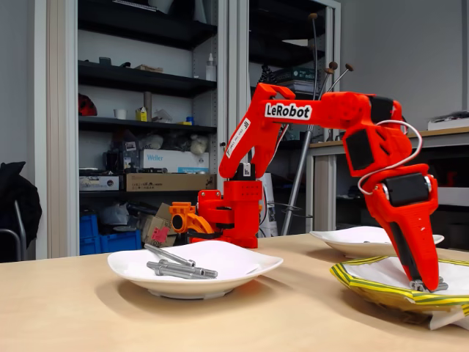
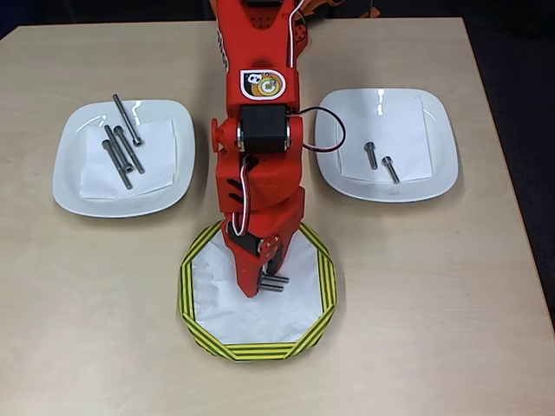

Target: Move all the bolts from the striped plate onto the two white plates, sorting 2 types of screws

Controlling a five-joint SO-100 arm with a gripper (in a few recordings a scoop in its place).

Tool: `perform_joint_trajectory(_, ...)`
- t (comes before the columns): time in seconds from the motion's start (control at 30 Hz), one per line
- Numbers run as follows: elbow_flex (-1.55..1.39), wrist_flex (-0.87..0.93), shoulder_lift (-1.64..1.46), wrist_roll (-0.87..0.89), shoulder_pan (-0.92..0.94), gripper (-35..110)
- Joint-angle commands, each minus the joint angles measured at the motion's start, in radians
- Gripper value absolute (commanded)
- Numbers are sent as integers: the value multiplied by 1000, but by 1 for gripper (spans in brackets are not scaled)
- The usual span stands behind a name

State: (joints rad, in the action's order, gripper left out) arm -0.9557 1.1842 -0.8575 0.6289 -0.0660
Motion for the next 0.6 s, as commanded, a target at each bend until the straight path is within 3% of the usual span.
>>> perform_joint_trajectory(0.0, 149, 100, 61, 46, -37, 15)
perform_joint_trajectory(0.4, 494, 316, 268, 138, -49, 0)
perform_joint_trajectory(0.57, 661, 417, 344, 138, -43, 0)
